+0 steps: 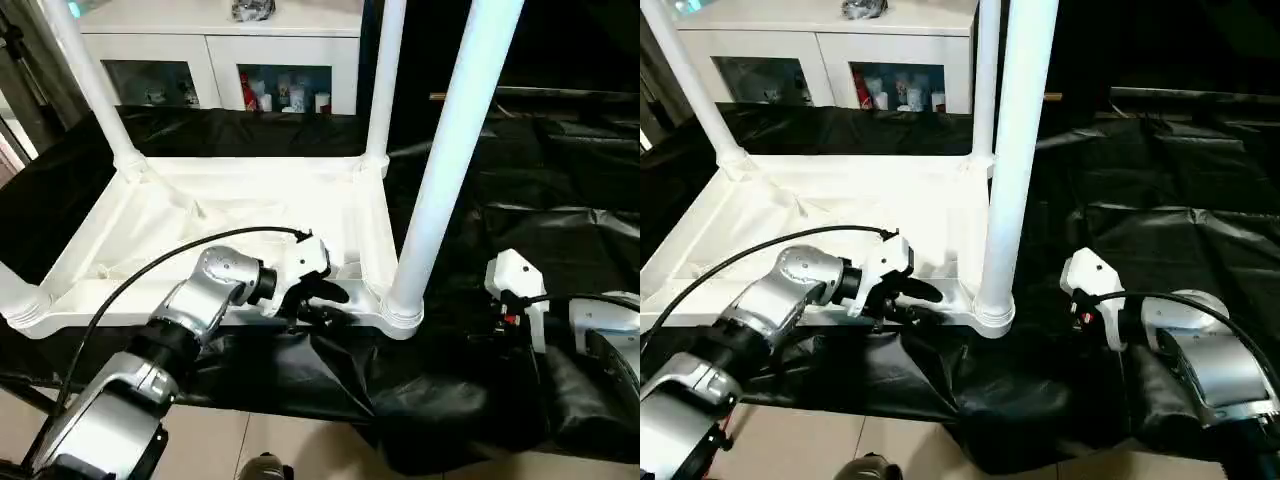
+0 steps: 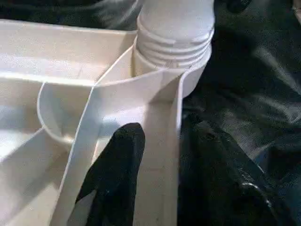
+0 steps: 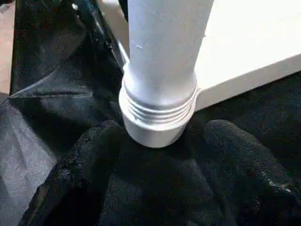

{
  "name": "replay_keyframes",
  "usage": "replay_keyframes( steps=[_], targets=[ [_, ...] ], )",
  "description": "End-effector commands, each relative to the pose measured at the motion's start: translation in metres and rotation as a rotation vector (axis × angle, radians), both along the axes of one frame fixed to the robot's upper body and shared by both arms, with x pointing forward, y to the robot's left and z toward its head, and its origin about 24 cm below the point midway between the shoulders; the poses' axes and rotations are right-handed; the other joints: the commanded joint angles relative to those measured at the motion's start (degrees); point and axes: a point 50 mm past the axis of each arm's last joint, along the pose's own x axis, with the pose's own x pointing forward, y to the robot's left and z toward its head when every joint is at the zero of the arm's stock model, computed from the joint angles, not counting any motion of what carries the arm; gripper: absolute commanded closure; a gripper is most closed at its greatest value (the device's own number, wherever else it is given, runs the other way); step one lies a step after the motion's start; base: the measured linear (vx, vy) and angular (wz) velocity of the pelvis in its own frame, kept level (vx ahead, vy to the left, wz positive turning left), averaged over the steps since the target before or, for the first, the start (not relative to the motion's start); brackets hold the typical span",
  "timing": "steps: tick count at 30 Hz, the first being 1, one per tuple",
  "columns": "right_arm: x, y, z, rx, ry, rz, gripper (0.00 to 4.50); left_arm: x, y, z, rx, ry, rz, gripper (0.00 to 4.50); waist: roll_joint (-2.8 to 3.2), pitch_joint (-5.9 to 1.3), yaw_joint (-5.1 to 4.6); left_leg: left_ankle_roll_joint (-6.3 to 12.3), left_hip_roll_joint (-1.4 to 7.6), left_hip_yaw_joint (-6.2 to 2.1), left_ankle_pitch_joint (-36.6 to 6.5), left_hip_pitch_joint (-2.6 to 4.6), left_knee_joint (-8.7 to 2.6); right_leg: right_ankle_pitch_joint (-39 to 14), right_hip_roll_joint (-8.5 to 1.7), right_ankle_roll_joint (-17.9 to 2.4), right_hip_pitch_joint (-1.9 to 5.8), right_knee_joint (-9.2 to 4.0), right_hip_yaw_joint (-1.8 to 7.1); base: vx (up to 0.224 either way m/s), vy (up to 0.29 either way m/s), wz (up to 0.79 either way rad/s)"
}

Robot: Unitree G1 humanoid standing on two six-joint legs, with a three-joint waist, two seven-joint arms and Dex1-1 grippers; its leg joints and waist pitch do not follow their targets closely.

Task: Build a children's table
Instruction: Rotate table base, then rotate leg to tighten

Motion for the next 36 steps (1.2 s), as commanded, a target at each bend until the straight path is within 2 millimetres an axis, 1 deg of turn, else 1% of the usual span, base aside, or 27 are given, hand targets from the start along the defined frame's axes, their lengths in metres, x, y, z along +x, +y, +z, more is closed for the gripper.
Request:
replay_keyframes(
  steps=[1,3,6,9,10,11,13,15,17,19,20,22,23,24,25,26,27,28,29,30,31,32,33,34,35,36],
  targets=[
    [-0.002,0.001,0.005,0.000,0.001,0.002,1.22,0.004,0.001,0.002,0.023,-0.007,-0.018,2.82,-0.94,-3.98,0.28,2.68,1.18,-0.45,-9.0,1.02,-3.35,-3.7,-4.33,-10.6,2.81,-5.53,2.55,0.000,0.000,0.00],
    [-0.002,0.002,0.005,0.003,0.008,-0.003,1.22,0.004,0.003,0.001,0.028,0.000,-0.021,2.82,-0.83,-4.05,0.42,2.50,1.24,-0.52,-9.2,1.02,-3.36,-3.8,-4.47,-10.7,2.82,-5.43,2.52,0.000,0.000,0.00],
    [-0.001,0.004,0.005,0.009,0.012,-0.006,1.22,0.005,0.005,0.000,0.037,0.011,-0.028,3.22,-0.83,-4.03,0.43,2.18,1.29,-0.51,-9.8,1.08,-3.40,-4.6,-4.53,-10.8,2.80,-5.53,2.53,0.000,0.000,0.00],
    [-0.001,0.006,0.004,0.011,0.016,-0.007,1.22,0.005,0.008,-0.001,0.050,0.017,-0.032,3.29,-0.71,-4.02,0.46,2.10,1.36,-0.55,-10.2,1.16,-3.47,-4.4,-4.48,-11.1,2.73,-5.52,2.53,0.000,0.000,0.00],
    [-0.001,0.006,0.004,0.011,0.016,-0.008,1.22,0.005,0.008,-0.002,0.051,0.018,-0.032,3.40,-0.72,-4.08,0.55,2.10,1.37,-0.56,-9.8,1.12,-3.42,-3.7,-4.54,-11.0,2.79,-5.43,2.58,0.000,0.000,0.00],
    [-0.001,0.007,0.004,0.011,0.018,-0.009,1.22,0.005,0.009,-0.002,0.054,0.020,-0.030,3.65,-0.74,-4.07,0.56,2.12,1.36,-0.53,-9.8,1.10,-3.41,-3.5,-4.51,-11.0,2.77,-5.43,2.58,0.000,0.000,0.00],
    [-0.001,0.007,0.004,0.011,0.020,-0.010,1.22,0.006,0.010,-0.003,0.058,0.025,-0.029,3.65,-0.74,-4.04,0.62,2.00,1.37,-0.55,-10.0,1.13,-3.45,-3.8,-4.58,-11.0,2.78,-5.45,2.57,0.000,0.000,0.00],
    [-0.001,0.007,0.004,0.012,0.020,-0.012,1.22,0.006,0.011,-0.003,0.061,0.027,-0.028,3.74,-0.54,-4.02,0.78,1.78,1.45,-0.60,-10.6,1.20,-3.51,-4.3,-4.65,-11.1,2.74,-5.48,2.59,0.000,0.000,0.00],
    [-0.001,0.006,0.004,0.011,0.020,-0.013,1.22,0.006,0.012,-0.003,0.062,0.027,-0.027,4.07,-0.61,-4.00,0.88,1.71,1.39,-0.58,-10.5,1.11,-3.49,-4.3,-4.63,-11.0,2.77,-5.50,2.60,0.000,0.000,0.00],
    [-0.001,0.006,0.003,0.010,0.013,-0.020,1.22,0.007,0.012,-0.003,0.057,0.029,-0.023,4.11,-0.46,-4.02,0.94,1.57,1.42,-0.59,-10.8,1.17,-3.52,-4.8,-4.65,-10.9,2.72,-5.59,2.61,0.000,0.000,0.00],
    [-0.001,0.005,0.003,0.013,0.008,-0.027,1.22,0.007,0.012,-0.003,0.053,0.031,-0.020,4.26,-0.42,-4.03,1.01,1.46,1.46,-0.62,-10.9,1.18,-3.55,-4.8,-4.67,-10.9,2.72,-5.56,2.64,0.000,0.000,0.00],
    [-0.002,0.006,0.003,0.026,0.012,-0.034,1.22,0.007,0.012,-0.003,0.050,0.033,-0.011,4.26,-0.48,-3.99,0.99,1.40,1.40,-0.59,-11.1,1.15,-3.58,-5.1,-4.66,-10.8,2.72,-5.61,2.62,0.000,0.000,0.00],
    [-0.002,0.006,0.001,0.038,0.015,-0.045,0.95,0.007,0.012,-0.001,0.035,0.037,0.013,4.42,-0.54,-4.03,1.01,1.42,1.44,-0.63,-11.0,1.16,-3.61,-5.1,-4.71,-10.8,2.74,-5.53,2.61,0.000,0.000,0.00],
    [-0.002,0.006,0.001,0.038,0.015,-0.045,0.88,0.007,0.012,-0.001,0.035,0.037,0.013,4.50,-0.66,-4.04,0.97,1.44,1.47,-0.59,-10.8,1.13,-3.60,-4.9,-4.71,-10.9,2.74,-5.49,2.63,0.000,0.000,0.00],
    [-0.002,0.006,0.000,0.047,0.020,-0.055,0.88,0.008,0.011,0.001,0.016,0.042,0.044,4.50,-0.62,-4.04,0.99,1.60,1.42,-0.60,-10.6,1.10,-3.55,-4.7,-4.71,-10.9,2.71,-5.49,2.62,0.000,0.000,0.00],
    [-0.002,0.006,-0.004,0.045,0.029,-0.070,0.83,0.009,0.008,0.003,-0.011,0.035,0.109,4.50,-0.86,-4.13,0.93,1.66,1.54,-0.60,-10.0,1.08,-3.58,-3.9,-4.78,-11.2,2.81,-5.24,2.60,0.000,0.000,0.00],
    [-0.001,0.006,-0.006,0.046,0.031,-0.083,0.71,0.010,0.007,0.003,-0.020,0.031,0.152,4.50,-0.76,-4.09,0.84,1.98,1.54,-0.59,-9.6,1.03,-3.50,-3.2,-4.75,-11.6,2.71,-5.31,2.54,0.000,0.000,0.00],
    [0.000,0.007,-0.007,0.051,0.031,-0.095,0.58,0.009,0.005,0.003,-0.030,0.031,0.174,4.50,-0.94,-4.13,0.62,2.07,1.42,-0.54,-8.9,0.90,-3.46,-2.3,-4.59,-11.7,2.79,-5.10,2.49,0.000,0.000,0.00],
    [0.002,0.009,-0.008,0.050,0.023,-0.104,0.58,0.007,0.002,0.002,-0.043,0.038,0.193,4.50,-0.94,-4.08,0.48,2.18,1.34,-0.55,-8.7,0.85,-3.46,-2.3,-4.60,-11.6,2.81,-5.14,2.45,0.000,0.000,0.00],
    [0.002,0.009,-0.008,0.050,0.023,-0.104,0.39,0.007,0.002,0.002,-0.043,0.038,0.193,4.50,-1.07,-4.09,0.01,2.48,1.02,-0.42,-8.0,0.66,-3.36,-2.7,-4.50,-11.1,2.99,-5.33,2.43,0.000,0.000,0.00],
    [0.004,0.010,-0.009,0.048,0.011,-0.114,0.28,0.005,0.000,0.000,-0.058,0.052,0.206,4.50,-1.07,-4.09,0.01,2.48,1.02,-0.42,-8.0,0.66,-3.36,-2.7,-4.50,-11.1,2.99,-5.33,2.43,0.000,0.000,0.00],
    [0.007,0.011,-0.010,0.046,-0.011,-0.141,0.20,0.003,-0.003,-0.003,-0.070,0.067,0.232,4.50,-2.60,-3.99,-0.42,2.93,0.97,-0.13,-7.0,0.61,-3.44,-2.5,-4.37,-10.7,3.04,-5.46,2.42,0.000,0.000,0.00],
    [0.010,0.012,-0.010,0.045,-0.027,-0.160,0.15,0.001,-0.005,-0.005,-0.077,0.076,0.251,4.50,-2.20,-3.99,-0.38,3.16,0.93,-0.13,-6.2,0.68,-3.43,-3.3,-4.37,-10.5,2.88,-5.37,2.38,0.000,0.000,0.00],
    [0.013,0.012,-0.010,0.058,-0.044,-0.191,0.08,0.000,-0.007,-0.007,-0.078,0.070,0.250,4.50,-2.00,-4.05,-0.38,3.35,0.91,-0.11,-6.0,0.68,-3.30,-3.8,-4.43,-10.4,2.80,-5.37,2.41,0.000,0.000,0.00],
    [0.015,0.012,-0.009,0.072,-0.057,-0.213,0.03,-0.002,-0.009,-0.009,-0.078,0.051,0.239,4.50,-2.52,-3.88,-0.44,3.78,0.88,-0.02,-5.7,0.71,-3.47,-5.6,-4.40,-9.5,2.67,-5.63,2.43,0.000,0.000,0.00],
    [0.018,0.013,-0.009,0.079,-0.073,-0.231,0.03,-0.003,-0.009,-0.010,-0.066,0.044,0.240,4.50,-2.34,-3.92,-0.43,3.78,0.91,-0.01,-5.6,0.71,-3.44,-5.9,-4.41,-9.3,2.63,-5.61,2.49,0.000,0.000,0.00]
  ],
)
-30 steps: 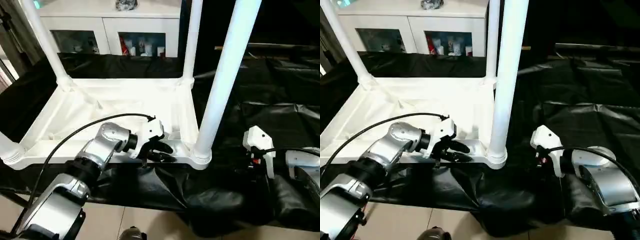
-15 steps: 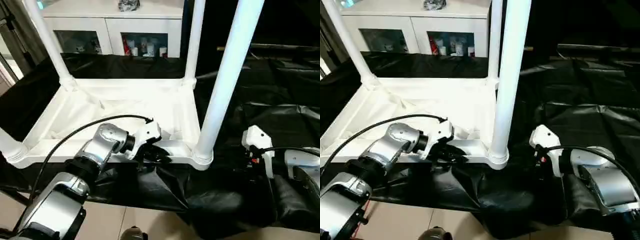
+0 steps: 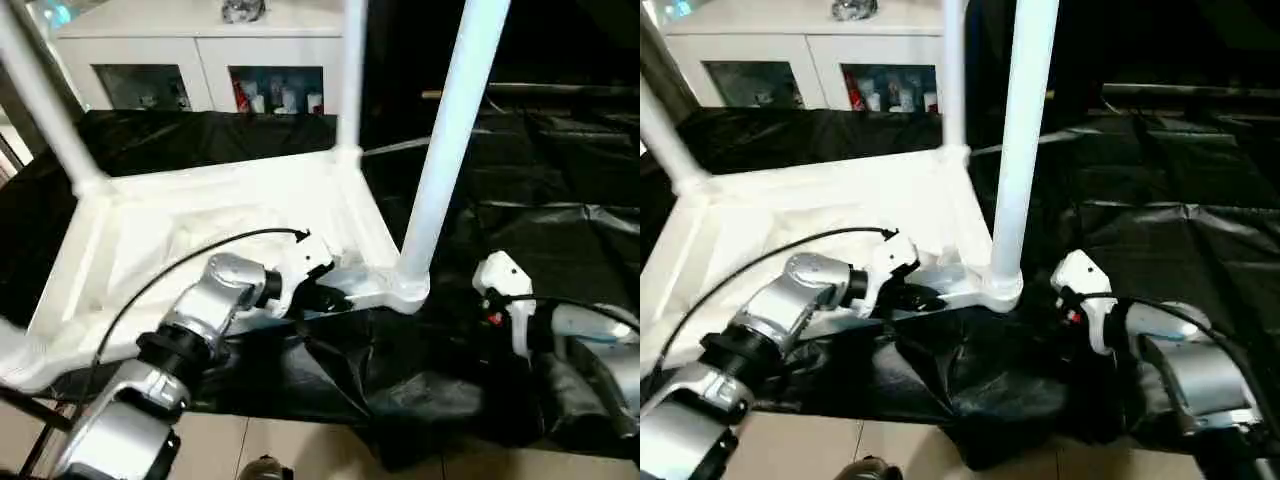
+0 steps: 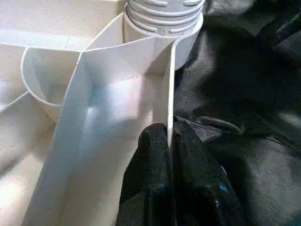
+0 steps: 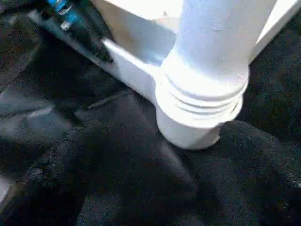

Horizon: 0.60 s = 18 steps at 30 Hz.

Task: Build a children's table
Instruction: Rotate leg to tighten

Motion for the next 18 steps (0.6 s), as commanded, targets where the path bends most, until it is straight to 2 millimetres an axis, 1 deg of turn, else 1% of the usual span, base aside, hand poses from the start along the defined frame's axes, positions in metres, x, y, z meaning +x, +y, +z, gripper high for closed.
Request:
replay_keyframes(
  steps=[1,2,3,4,6,7,8,9,11,13,14,15,16,18],
  targets=[
    [0.009,-0.003,0.008,0.001,-0.072,-0.052,0.03,-0.003,0.002,-0.003,-0.049,-0.006,0.036,4.50,-2.57,-3.72,0.31,3.78,0.96,-0.37,-5.6,0.66,-3.03,-6.0,-4.38,-9.1,2.80,-5.43,2.27,0.000,0.000,0.00],
    [0.012,-0.003,0.007,-0.003,-0.081,-0.074,0.03,-0.004,0.001,-0.003,-0.039,-0.015,0.027,4.50,-2.53,-3.66,0.25,3.89,1.05,-0.45,-5.3,0.57,-3.13,-5.9,-4.45,-8.8,2.73,-5.33,2.30,0.000,0.000,0.00],
    [0.014,-0.003,0.006,-0.008,-0.089,-0.089,0.03,-0.005,0.001,-0.004,-0.032,-0.021,0.019,4.50,-2.42,-3.72,0.29,3.84,1.05,-0.36,-5.4,0.80,-3.08,-5.9,-4.40,-8.6,2.60,-5.43,2.36,0.000,0.000,0.00],
    [0.018,-0.004,0.004,-0.013,-0.090,-0.118,0.03,-0.006,0.000,-0.005,-0.022,-0.020,0.019,4.50,-2.40,-3.71,0.20,3.84,1.07,-0.34,-5.3,0.78,-3.11,-5.6,-4.36,-8.7,2.62,-5.37,2.37,0.000,0.000,0.00],
    [0.019,0.001,0.001,0.018,-0.069,-0.111,0.03,-0.009,-0.004,-0.004,-0.028,-0.023,0.010,4.50,-2.12,-3.79,0.17,3.92,1.07,-0.35,-4.6,0.69,-3.10,-3.8,-4.41,-9.3,2.71,-5.13,2.35,0.000,0.000,0.00],
    [0.018,0.005,0.000,0.029,-0.060,-0.092,0.03,-0.010,-0.006,-0.005,-0.033,-0.021,0.003,4.50,-2.16,-3.82,0.18,4.10,1.05,-0.32,-4.5,0.70,-3.06,-3.1,-4.34,-9.3,2.73,-5.13,2.35,0.000,0.000,0.00],
    [0.017,0.009,-0.001,0.036,-0.053,-0.071,0.03,-0.011,-0.006,-0.005,-0.035,-0.018,0.002,4.50,-2.08,-3.95,0.23,4.47,1.08,-0.35,-3.8,0.70,-3.01,-1.2,-4.25,-9.4,2.82,-4.90,2.35,0.000,0.000,0.00],
    [0.016,0.012,-0.002,0.043,-0.053,-0.059,0.03,-0.012,-0.006,-0.005,-0.037,-0.009,0.001,4.50,-1.79,-4.03,0.23,4.81,1.06,-0.38,-3.3,0.66,-2.94,0.6,-4.21,-9.6,2.82,-4.73,2.30,0.000,0.000,0.00],
    [0.017,0.015,-0.002,0.051,-0.052,-0.057,0.03,-0.013,-0.007,-0.006,-0.038,-0.004,0.002,4.50,-1.84,-4.10,0.19,5.00,1.04,-0.32,-3.3,0.76,-2.91,2.0,-4.15,-10.0,2.81,-4.66,2.27,0.000,0.000,0.00],
    [0.018,0.019,-0.002,0.067,-0.059,-0.059,0.03,-0.013,-0.007,-0.006,-0.040,0.000,0.003,4.50,-1.82,-4.05,0.16,4.92,1.08,-0.32,-4.1,0.80,-2.97,1.5,-4.23,-10.2,2.78,-4.78,2.27,0.000,0.000,0.00],
    [0.020,0.022,-0.003,0.081,-0.058,-0.062,0.20,-0.013,-0.007,-0.006,-0.041,0.001,0.003,4.50,-1.77,-4.00,0.13,4.66,1.13,-0.31,-4.6,0.86,-3.06,0.6,-4.25,-10.1,2.76,-4.91,2.29,0.000,0.000,0.00],
    [0.021,0.023,-0.005,0.086,-0.055,-0.063,0.20,-0.013,-0.007,-0.005,-0.041,0.001,0.002,4.50,-1.96,-4.01,0.08,4.38,1.07,-0.29,-5.0,0.86,-3.11,-0.4,-4.32,-10.1,2.81,-4.93,2.25,0.000,0.000,0.00],
    [0.023,0.024,-0.006,0.081,-0.056,-0.065,0.39,-0.013,-0.007,-0.005,-0.042,0.000,0.002,4.50,-1.90,-3.93,0.03,4.22,1.08,-0.28,-5.3,0.87,-3.18,-1.1,-4.31,-10.1,2.77,-5.07,2.26,0.000,0.000,0.00],
    [0.027,0.027,-0.011,0.062,-0.059,-0.072,0.41,-0.013,-0.008,-0.004,-0.042,-0.002,0.003,4.50,-1.97,-3.96,-0.09,3.95,1.11,-0.24,-5.3,0.93,-3.20,-1.7,-4.34,-10.1,2.72,-5.10,2.29,0.000,0.000,0.00]
  ],
)
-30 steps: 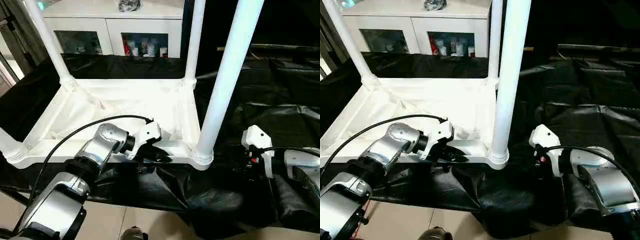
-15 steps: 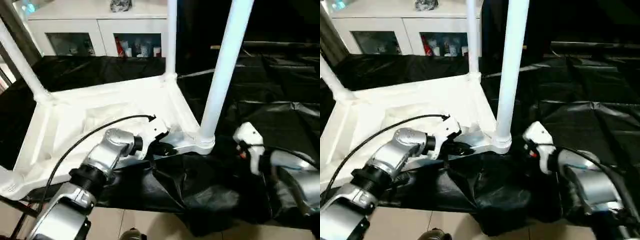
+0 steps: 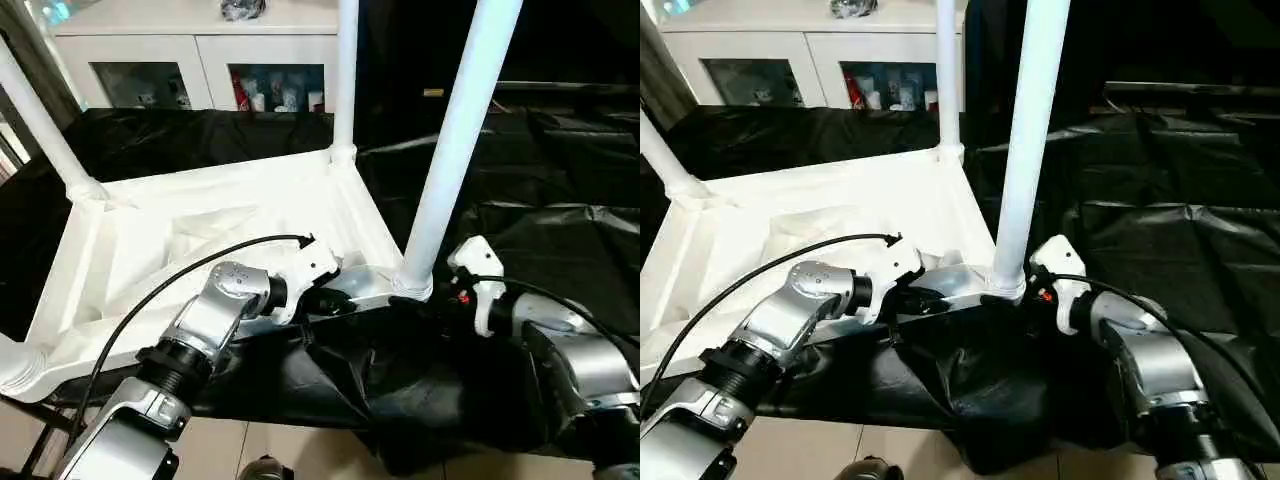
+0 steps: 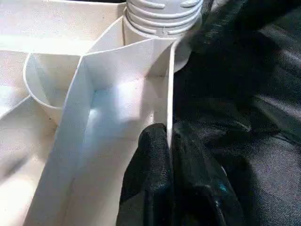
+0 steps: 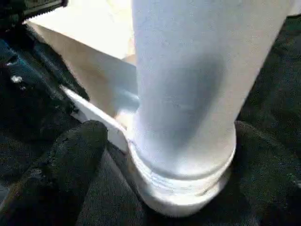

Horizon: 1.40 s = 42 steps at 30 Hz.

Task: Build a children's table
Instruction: Rotate leg to tighten

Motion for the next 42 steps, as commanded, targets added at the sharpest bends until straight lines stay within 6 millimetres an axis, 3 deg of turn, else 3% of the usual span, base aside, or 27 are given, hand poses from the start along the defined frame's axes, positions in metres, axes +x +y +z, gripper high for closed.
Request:
replay_keyframes(
  steps=[1,4,7,13,19,22,23,24,25,28,30,33,36,38,41,42],
  targets=[
    [0.006,0.005,-0.003,-0.023,-0.020,0.000,0.63,-0.004,-0.002,-0.004,-0.044,0.032,0.014,4.50,-2.46,-3.62,-0.22,3.51,1.15,-0.33,-5.3,0.90,-3.01,-1.9,-4.28,-10.2,2.61,-4.61,2.23,0.000,0.000,0.00],
    [0.010,0.007,-0.003,-0.016,-0.031,-0.013,0.83,-0.004,-0.002,-0.004,-0.044,0.031,0.016,4.50,-2.20,-3.66,-0.24,3.52,1.14,-0.34,-5.2,0.97,-3.00,-1.9,-4.28,-10.3,2.64,-4.53,2.27,0.000,0.000,0.00],
    [0.014,0.008,0.000,0.015,-0.043,-0.020,1.07,-0.004,0.000,-0.004,-0.041,0.032,0.017,4.50,-2.64,-3.72,-0.25,4.37,1.09,-0.33,-3.8,0.87,-2.95,0.7,-4.24,-10.1,2.77,-4.21,2.24,0.000,0.000,0.00],
    [0.016,0.009,-0.005,0.020,-0.038,-0.008,1.66,-0.004,0.003,-0.004,-0.037,0.033,0.021,4.50,-2.53,-3.61,-0.53,3.78,1.17,-0.32,-5.4,0.91,-3.12,-3.0,-4.42,-9.9,2.72,-4.59,2.24,0.000,0.000,0.00],
    [0.017,0.017,-0.012,0.059,-0.049,-0.089,1.72,0.000,0.000,-0.005,-0.050,0.040,0.076,4.50,-2.29,-3.74,-1.11,3.47,1.08,-0.33,-5.5,0.95,-3.15,-1.6,-4.32,-10.5,2.74,-4.57,2.22,0.000,0.000,0.00],
    [0.020,0.027,-0.023,0.067,-0.039,-0.235,1.73,0.008,-0.009,-0.005,-0.053,0.019,0.155,4.50,-2.27,-3.57,-1.41,2.27,1.05,-0.32,-6.7,1.29,-3.45,-4.9,-4.34,-10.2,2.54,-5.06,2.27,0.000,0.000,0.00],
    [0.022,0.036,-0.035,0.068,-0.015,-0.381,1.73,0.016,-0.022,-0.003,-0.065,0.001,0.236,4.50,-2.25,-3.63,-1.37,2.13,1.08,-0.39,-6.8,1.21,-3.49,-5.3,-4.46,-10.1,2.68,-5.00,2.29,0.000,0.000,0.00],
    [0.023,0.039,-0.037,0.064,-0.011,-0.404,1.73,0.019,-0.026,-0.002,-0.069,-0.008,0.258,4.50,-2.14,-3.41,-1.50,1.33,1.01,-0.25,-7.9,1.49,-3.68,-7.0,-4.31,-10.1,2.19,-5.39,2.38,0.000,0.000,0.00],
    [0.024,0.046,-0.041,0.053,-0.006,-0.437,1.73,0.023,-0.033,0.001,-0.078,-0.024,0.298,4.50,-2.27,-3.43,-1.58,0.54,0.90,-0.34,-9.3,1.60,-3.85,-9.2,-4.38,-9.7,2.37,-5.55,2.35,0.000,0.000,0.00],
    [0.028,0.056,-0.044,0.050,0.004,-0.480,1.73,0.027,-0.045,0.004,-0.087,-0.039,0.316,4.50,-2.47,-3.33,-1.55,0.54,0.82,-0.36,-10.8,1.66,-4.01,-11.1,-4.50,-8.9,2.30,-5.85,2.48,0.000,0.000,0.00],
    [0.032,0.074,-0.042,0.074,0.007,-0.476,1.73,0.031,-0.060,0.010,-0.099,-0.070,0.327,4.50,-2.46,-3.21,-1.74,0.95,0.61,-0.57,-12.2,1.68,-4.41,-13.1,-4.67,-8.3,2.32,-6.16,2.46,0.000,0.000,0.00],
    [0.036,0.086,-0.035,0.145,-0.001,-0.433,1.04,0.031,-0.071,0.015,-0.123,-0.100,0.290,4.50,-2.19,-3.05,-1.77,1.16,0.84,-0.79,-14.9,1.89,-4.80,-14.8,-5.02,-7.7,2.36,-6.60,2.57,0.000,0.000,0.00],
    [0.037,0.089,-0.031,0.177,-0.012,-0.413,0.94,0.031,-0.073,0.017,-0.143,-0.097,0.269,4.50,-2.28,-3.30,-1.87,1.59,0.98,-0.89,-14.6,1.82,-5.06,-13.0,-5.08,-8.0,2.64,-6.44,2.43,0.000,0.000,0.00],
    [0.039,0.077,-0.022,0.161,-0.069,-0.365,0.59,0.029,-0.062,0.017,-0.159,-0.089,0.198,4.50,-2.53,-3.34,-1.82,2.31,0.86,-0.74,-13.5,1.77,-4.93,-10.9,-5.13,-8.6,2.63,-6.41,2.48,0.000,0.000,0.00],
    [0.038,0.068,-0.018,0.152,-0.087,-0.302,0.59,0.028,-0.053,0.015,-0.159,-0.078,0.165,4.50,-2.63,-3.54,-1.77,3.81,0.77,-0.67,-11.0,1.41,-4.67,-7.5,-5.28,-9.2,2.96,-6.09,2.43,0.000,0.000,0.00],
    [0.032,0.059,-0.014,0.125,-0.102,-0.197,0.59,0.025,-0.045,0.012,-0.150,-0.078,0.113,4.50,-2.70,-3.58,-1.75,4.45,0.74,-0.60,-9.9,1.36,-4.50,-6.0,-5.22,-9.7,2.98,-5.95,2.35,0.000,0.000,0.00]
  ],
)
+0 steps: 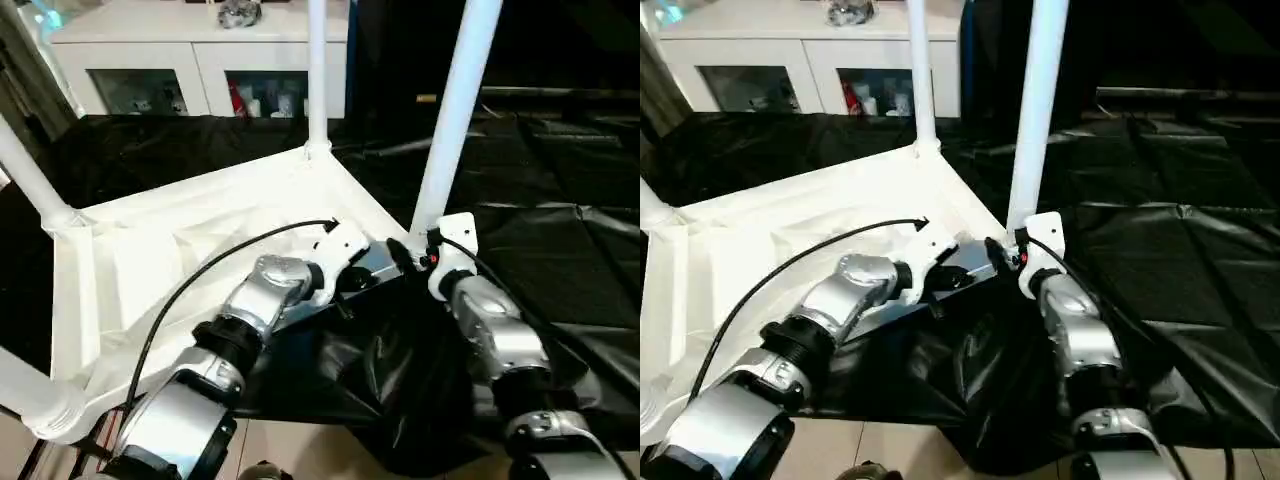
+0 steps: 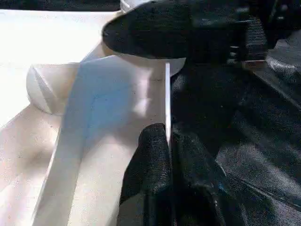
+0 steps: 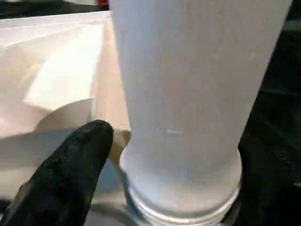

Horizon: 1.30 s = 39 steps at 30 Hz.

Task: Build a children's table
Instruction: Rotate leg to tighten

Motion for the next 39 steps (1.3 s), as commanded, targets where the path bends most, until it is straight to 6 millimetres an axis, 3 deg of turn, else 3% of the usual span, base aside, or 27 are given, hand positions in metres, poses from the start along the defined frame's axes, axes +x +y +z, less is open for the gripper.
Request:
replay_keyframes(
  steps=[1,3,8,11,13,17,20,21,24,31,39],
  targets=[
    [-0.010,0.030,0.005,0.013,-0.018,0.283,0.59,-0.002,-0.005,0.015,-0.122,-0.070,-0.080,4.50,-2.23,-3.42,0.29,4.35,2.15,-0.95,-9.8,0.59,-3.55,-6.4,-3.85,-10.6,2.36,-4.98,1.93,0.000,0.000,0.00],
    [-0.017,0.024,0.009,-0.019,-0.029,0.382,0.59,-0.004,0.002,0.014,-0.112,-0.064,-0.115,4.50,-2.33,-3.45,0.63,5.78,2.18,-0.79,-8.7,0.47,-3.26,-5.1,-3.86,-10.6,2.37,-4.82,1.93,0.000,0.000,0.00],
    [-0.043,0.001,0.021,-0.060,-0.004,0.691,0.59,-0.016,0.027,0.012,-0.104,-0.021,-0.297,4.50,-2.27,-3.38,1.00,6.11,2.65,-0.83,-9.5,0.52,-3.38,-7.4,-3.81,-11.0,2.19,-4.78,1.86,0.000,0.000,0.00],
    [-0.050,-0.005,0.025,-0.065,0.028,0.778,0.59,-0.020,0.037,0.012,-0.089,-0.011,-0.350,4.50,-2.16,-3.57,1.22,6.96,2.82,-0.80,-8.8,0.30,-3.10,-5.6,-3.73,-12.0,1.75,-4.36,1.82,0.000,0.000,0.00],
    [-0.056,-0.009,0.027,-0.088,0.060,0.851,0.59,-0.023,0.046,0.013,-0.079,0.006,-0.386,4.50,-2.16,-3.46,1.23,6.53,2.85,-0.78,-9.6,0.38,-3.21,-7.0,-3.79,-12.5,1.60,-4.47,1.77,0.000,0.000,0.00],
    [-0.057,-0.012,0.026,-0.109,0.085,0.882,0.59,-0.023,0.055,0.013,-0.052,0.011,-0.413,4.50,-2.14,-3.38,1.31,5.62,2.91,-0.77,-10.7,0.49,-3.33,-8.5,-3.93,-12.8,1.43,-4.58,1.89,0.000,0.000,0.00],
    [-0.056,-0.012,0.027,-0.105,0.087,0.883,0.59,-0.025,0.058,0.014,-0.051,0.023,-0.432,4.50,-2.32,-3.39,1.36,5.25,2.90,-0.78,-10.2,0.49,-3.34,-6.6,-3.89,-13.4,1.46,-4.33,1.85,0.000,0.000,0.00],
    [-0.055,-0.011,0.027,-0.102,0.089,0.885,0.83,-0.026,0.058,0.014,-0.052,0.026,-0.440,4.50,-2.36,-3.40,1.40,5.34,2.88,-0.74,-10.0,0.53,-3.30,-6.0,-3.89,-13.7,1.46,-4.27,1.85,0.000,0.000,0.00],
    [-0.053,-0.008,0.027,-0.090,0.078,0.872,0.90,-0.028,0.059,0.014,-0.054,0.031,-0.450,4.50,-2.42,-3.45,1.60,5.72,2.91,-0.70,-8.9,0.51,-3.15,-4.4,-3.96,-14.2,1.49,-4.02,1.84,0.000,0.000,0.00],
    [-0.054,-0.002,0.024,-0.065,0.085,0.885,1.65,-0.030,0.057,0.012,-0.048,0.037,-0.457,4.50,-2.50,-3.48,2.33,5.77,2.87,-0.70,-8.2,0.45,-3.03,-3.8,-3.90,-13.9,1.51,-3.79,1.84,0.000,0.000,0.00],
    [-0.057,-0.002,0.021,-0.063,0.111,0.897,1.79,-0.029,0.058,0.010,-0.043,0.033,-0.434,4.50,-2.66,-3.46,2.31,5.92,2.77,-0.65,-7.9,0.43,-2.90,-3.6,-3.87,-13.7,1.52,-3.74,1.86,0.000,0.000,0.00]
  ],
)
